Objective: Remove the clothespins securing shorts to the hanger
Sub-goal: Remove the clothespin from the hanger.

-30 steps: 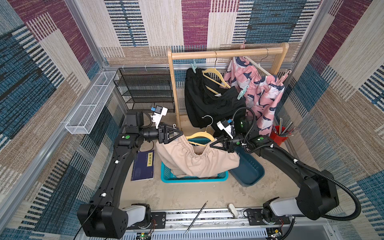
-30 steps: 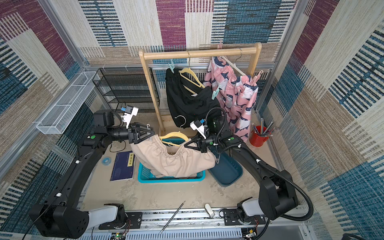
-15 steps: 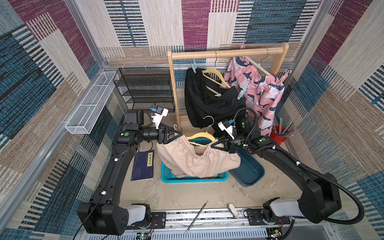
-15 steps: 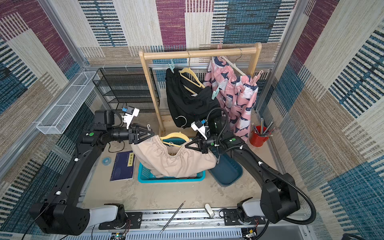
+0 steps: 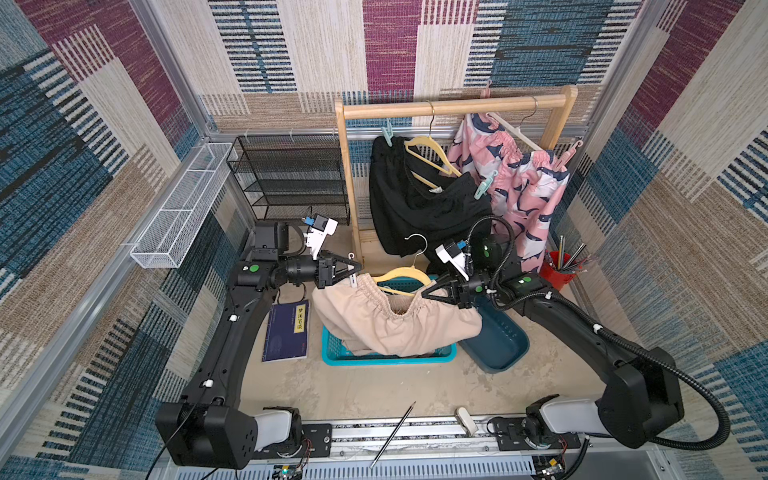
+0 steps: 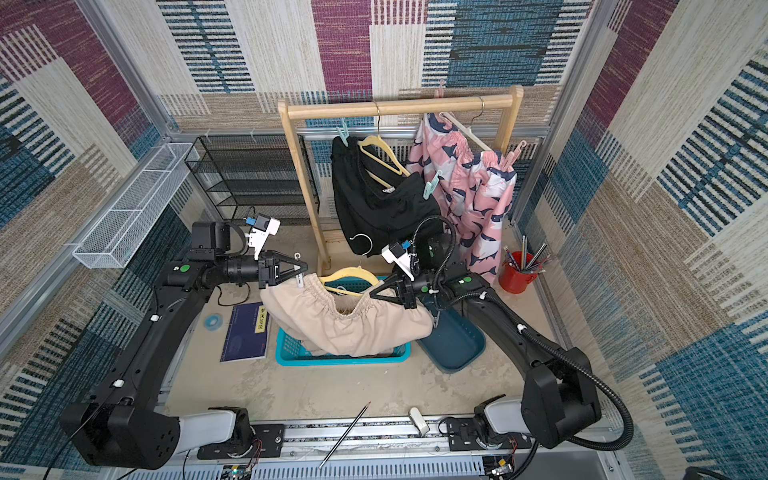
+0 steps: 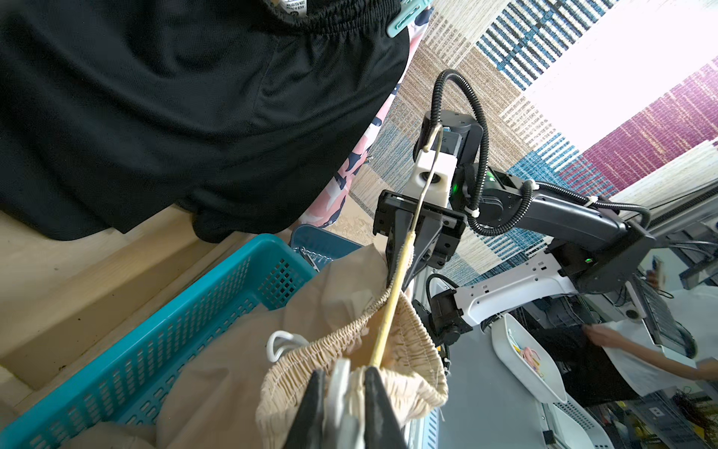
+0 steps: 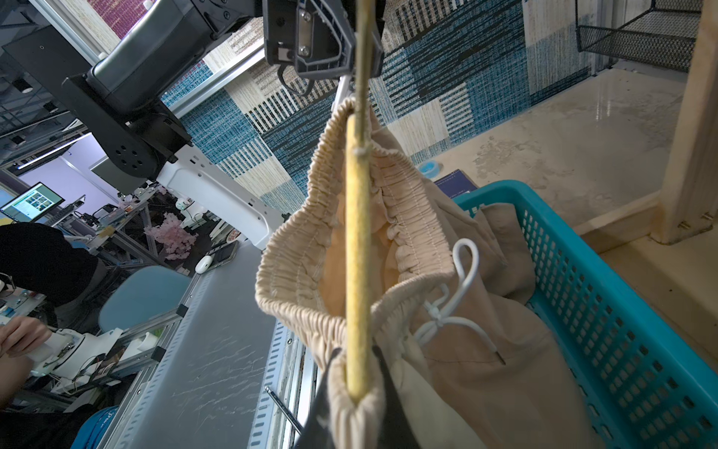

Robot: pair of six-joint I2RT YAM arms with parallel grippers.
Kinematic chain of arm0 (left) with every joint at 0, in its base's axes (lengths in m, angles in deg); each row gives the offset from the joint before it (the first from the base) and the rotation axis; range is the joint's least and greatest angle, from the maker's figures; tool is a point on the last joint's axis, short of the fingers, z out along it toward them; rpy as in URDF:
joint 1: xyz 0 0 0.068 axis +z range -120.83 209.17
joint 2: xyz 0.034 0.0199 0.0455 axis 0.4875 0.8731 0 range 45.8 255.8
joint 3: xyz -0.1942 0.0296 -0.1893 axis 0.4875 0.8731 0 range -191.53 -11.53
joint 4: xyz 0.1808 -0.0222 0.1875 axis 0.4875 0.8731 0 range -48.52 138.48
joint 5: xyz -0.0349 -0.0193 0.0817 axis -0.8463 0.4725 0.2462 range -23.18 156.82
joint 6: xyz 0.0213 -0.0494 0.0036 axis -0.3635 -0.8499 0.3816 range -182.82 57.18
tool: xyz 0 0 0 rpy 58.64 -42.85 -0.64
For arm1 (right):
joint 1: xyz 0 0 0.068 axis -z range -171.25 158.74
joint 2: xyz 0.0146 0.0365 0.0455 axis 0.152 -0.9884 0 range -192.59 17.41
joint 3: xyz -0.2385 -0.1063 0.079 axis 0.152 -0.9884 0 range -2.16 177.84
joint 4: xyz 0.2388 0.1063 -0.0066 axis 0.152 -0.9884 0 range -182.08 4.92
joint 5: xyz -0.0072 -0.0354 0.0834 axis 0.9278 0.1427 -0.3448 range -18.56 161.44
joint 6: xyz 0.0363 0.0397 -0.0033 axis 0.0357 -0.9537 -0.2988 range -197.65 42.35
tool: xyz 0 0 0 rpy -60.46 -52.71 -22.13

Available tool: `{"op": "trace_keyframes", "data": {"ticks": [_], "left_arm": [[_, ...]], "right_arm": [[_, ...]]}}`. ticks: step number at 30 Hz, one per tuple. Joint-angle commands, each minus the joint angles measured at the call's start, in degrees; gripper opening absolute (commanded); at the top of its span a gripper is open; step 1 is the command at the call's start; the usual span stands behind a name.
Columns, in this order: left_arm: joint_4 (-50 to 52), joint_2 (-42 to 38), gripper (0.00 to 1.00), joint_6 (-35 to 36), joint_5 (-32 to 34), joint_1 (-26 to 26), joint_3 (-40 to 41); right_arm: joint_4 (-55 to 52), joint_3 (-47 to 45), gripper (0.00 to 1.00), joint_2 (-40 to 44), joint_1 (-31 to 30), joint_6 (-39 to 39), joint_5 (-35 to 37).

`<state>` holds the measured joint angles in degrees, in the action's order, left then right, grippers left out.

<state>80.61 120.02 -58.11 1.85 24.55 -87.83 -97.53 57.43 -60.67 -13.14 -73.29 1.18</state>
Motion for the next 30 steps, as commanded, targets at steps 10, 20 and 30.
{"op": "trace_keyframes", "data": {"ticks": [10, 20, 30], "left_arm": [[-4.5, -0.6, 0.06, -3.7, -1.5, -0.1, -0.5], [-21.1, -1.0, 0.05, -16.7, 0.3, -0.1, 4.3], [-24.8, -1.8, 0.02, -19.9, 2.7, -0.1, 5.5]], "right_arm": [[2.6, -0.4, 0.0, -0.9, -0.4, -0.8, 2.6], [5.4, -3.4, 0.0, -1.0, -1.8, -3.3, 4.2], [9.5, -4.4, 0.0, -7.6, -3.8, -8.8, 8.3]]}}
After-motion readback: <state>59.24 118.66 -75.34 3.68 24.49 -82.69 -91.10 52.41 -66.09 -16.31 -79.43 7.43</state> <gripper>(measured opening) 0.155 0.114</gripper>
